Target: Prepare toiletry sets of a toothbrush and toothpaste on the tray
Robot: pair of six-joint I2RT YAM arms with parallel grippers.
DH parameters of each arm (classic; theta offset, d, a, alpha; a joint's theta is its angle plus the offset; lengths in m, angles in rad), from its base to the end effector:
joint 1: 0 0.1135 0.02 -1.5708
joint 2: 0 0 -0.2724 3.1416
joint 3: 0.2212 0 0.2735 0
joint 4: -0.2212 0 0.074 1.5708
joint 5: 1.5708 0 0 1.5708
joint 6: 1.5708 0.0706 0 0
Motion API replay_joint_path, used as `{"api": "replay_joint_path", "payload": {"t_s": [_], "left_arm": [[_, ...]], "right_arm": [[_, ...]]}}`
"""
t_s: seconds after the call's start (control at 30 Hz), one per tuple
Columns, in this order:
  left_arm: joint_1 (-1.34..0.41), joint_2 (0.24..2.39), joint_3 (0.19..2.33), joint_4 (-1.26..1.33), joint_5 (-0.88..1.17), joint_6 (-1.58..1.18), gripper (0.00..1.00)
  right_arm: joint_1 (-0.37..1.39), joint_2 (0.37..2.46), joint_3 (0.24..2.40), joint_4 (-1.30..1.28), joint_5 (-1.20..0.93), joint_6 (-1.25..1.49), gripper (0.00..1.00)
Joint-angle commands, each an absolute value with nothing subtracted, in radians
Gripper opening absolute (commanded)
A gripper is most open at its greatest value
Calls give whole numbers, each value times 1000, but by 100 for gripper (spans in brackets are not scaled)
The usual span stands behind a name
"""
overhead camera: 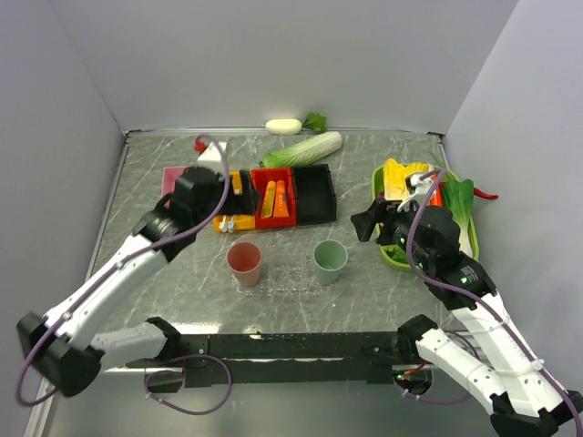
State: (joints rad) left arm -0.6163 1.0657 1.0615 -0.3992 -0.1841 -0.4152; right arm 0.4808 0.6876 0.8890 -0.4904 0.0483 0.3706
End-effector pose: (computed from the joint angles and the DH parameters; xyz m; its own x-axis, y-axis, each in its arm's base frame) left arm 0.2418 -0.1554 0.3545 -0.4669 -0.1552 -0.8706 0.2651 0.9146 -0.3052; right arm 0.1767 0.0883 0.3574 -0.3880 0.2056 -0.8984 -0.3008 0.8932 0.3343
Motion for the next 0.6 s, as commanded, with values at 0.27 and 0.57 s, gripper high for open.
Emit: {"api": "replay_joint_path", "payload": {"t_s": [0.27, 0.57], "left_arm": [[-500, 1169, 1043, -57, -170, -290, 97], [-500, 999, 925, 60, -434, -222, 97]], "right_arm": [[586, 889, 1100, -543, 139, 434, 73], [725, 1254, 1218, -411, 130, 437, 68]]}}
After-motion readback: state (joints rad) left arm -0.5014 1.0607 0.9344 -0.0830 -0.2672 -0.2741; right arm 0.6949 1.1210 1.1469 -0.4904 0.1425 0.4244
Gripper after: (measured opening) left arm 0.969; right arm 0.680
